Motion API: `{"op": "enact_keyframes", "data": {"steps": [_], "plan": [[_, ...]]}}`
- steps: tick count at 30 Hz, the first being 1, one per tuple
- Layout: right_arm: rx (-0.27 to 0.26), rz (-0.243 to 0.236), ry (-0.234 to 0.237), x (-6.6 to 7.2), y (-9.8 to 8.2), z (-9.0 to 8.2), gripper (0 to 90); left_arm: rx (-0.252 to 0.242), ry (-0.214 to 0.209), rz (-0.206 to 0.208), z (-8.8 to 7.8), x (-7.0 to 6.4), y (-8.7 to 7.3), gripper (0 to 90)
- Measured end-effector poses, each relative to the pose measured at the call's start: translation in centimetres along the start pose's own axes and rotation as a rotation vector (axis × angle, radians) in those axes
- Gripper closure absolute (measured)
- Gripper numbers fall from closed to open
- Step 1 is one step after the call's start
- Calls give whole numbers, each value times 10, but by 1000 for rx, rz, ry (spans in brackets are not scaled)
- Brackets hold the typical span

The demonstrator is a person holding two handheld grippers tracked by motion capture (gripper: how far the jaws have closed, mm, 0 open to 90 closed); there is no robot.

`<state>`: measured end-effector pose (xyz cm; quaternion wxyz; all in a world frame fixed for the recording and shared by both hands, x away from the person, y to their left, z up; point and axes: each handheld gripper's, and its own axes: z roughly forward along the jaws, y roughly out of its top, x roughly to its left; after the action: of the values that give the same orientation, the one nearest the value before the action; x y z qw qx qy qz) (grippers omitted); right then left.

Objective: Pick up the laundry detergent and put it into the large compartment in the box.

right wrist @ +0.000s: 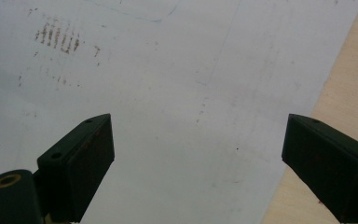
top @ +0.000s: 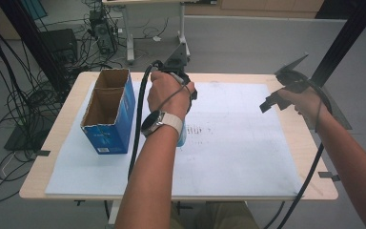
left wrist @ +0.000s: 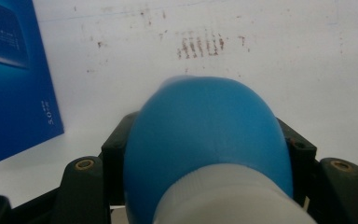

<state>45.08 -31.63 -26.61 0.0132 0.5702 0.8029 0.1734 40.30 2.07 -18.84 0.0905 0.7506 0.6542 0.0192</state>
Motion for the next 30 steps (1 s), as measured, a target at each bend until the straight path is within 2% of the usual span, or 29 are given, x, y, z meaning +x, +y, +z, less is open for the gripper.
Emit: {"op": "enact_keyframes", "data": {"steps": [7, 15, 22, 30], "plan": [[-6, 17, -1, -2, -3, -3, 92, 11, 1, 36, -13, 1, 2, 385], [-11, 25, 4, -4, -6, -4, 92, -1, 1, 52, -28, 10, 6, 385], [-13, 23, 0, -4, -4, -4, 92, -9, -19, 49, -40, 19, 9, 385], [-9, 28, -1, -4, -3, -3, 92, -28, -20, 44, -58, 35, 11, 385]]}}
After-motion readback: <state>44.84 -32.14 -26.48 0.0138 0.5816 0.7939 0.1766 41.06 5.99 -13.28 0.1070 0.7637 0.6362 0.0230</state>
